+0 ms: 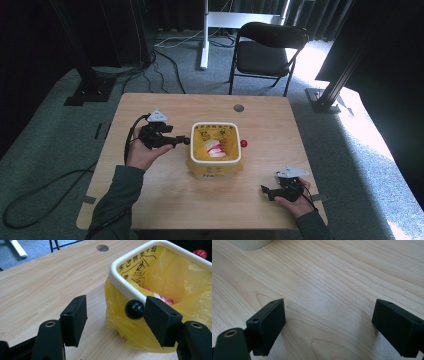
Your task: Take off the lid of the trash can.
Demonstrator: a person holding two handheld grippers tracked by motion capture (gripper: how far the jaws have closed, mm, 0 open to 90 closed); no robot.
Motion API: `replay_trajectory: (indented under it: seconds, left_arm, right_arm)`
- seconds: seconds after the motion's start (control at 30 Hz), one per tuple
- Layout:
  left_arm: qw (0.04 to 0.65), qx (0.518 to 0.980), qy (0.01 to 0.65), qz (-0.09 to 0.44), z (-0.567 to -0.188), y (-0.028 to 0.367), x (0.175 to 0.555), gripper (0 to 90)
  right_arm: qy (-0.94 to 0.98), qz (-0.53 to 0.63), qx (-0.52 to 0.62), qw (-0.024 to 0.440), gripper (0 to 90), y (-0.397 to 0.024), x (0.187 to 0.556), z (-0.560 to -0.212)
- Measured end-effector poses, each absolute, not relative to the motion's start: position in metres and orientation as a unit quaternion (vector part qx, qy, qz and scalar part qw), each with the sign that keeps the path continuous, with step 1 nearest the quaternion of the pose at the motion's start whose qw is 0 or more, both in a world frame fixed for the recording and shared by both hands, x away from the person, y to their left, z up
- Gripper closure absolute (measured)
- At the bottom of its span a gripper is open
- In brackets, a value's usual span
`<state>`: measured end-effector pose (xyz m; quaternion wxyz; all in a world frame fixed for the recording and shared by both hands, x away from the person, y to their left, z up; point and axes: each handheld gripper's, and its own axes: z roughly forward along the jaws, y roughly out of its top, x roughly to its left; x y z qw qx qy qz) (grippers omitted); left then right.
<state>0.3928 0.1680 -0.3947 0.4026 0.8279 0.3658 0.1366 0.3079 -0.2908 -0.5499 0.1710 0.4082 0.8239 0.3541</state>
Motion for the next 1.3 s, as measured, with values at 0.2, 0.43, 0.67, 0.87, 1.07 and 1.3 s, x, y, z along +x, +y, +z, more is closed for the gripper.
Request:
replay_trajectory:
  seconds: [0.2, 0.43, 0.67, 0.87, 1.07, 1.3]
  left_arm:
    - [0.405, 0.830, 0.364, 0.125, -0.395, 0.167, 0.396, 35.6]
    - [0.398, 0.832, 0.363, 0.131, -0.396, 0.163, 0.400, 38.1]
    - [0.400, 0.833, 0.360, 0.132, -0.394, 0.161, 0.404, 40.7]
    - [0.400, 0.834, 0.358, 0.126, -0.395, 0.156, 0.409, 40.7]
    - [0.397, 0.838, 0.352, 0.123, -0.395, 0.149, 0.413, 40.4]
    - [0.392, 0.842, 0.350, 0.122, -0.395, 0.141, 0.418, 41.2]
  right_arm:
    - [0.824, 0.354, 0.408, 0.171, 11.0, -0.291, 0.308, -0.550]
    - [0.824, 0.354, 0.408, 0.171, 10.9, -0.291, 0.308, -0.550]
    - [0.824, 0.354, 0.408, 0.171, 10.9, -0.291, 0.308, -0.550]
    - [0.824, 0.354, 0.408, 0.171, 11.0, -0.291, 0.308, -0.550]
    - [0.824, 0.354, 0.408, 0.171, 10.9, -0.291, 0.308, -0.550]
    - [0.824, 0.354, 0.408, 0.171, 10.9, -0.291, 0.308, -0.550]
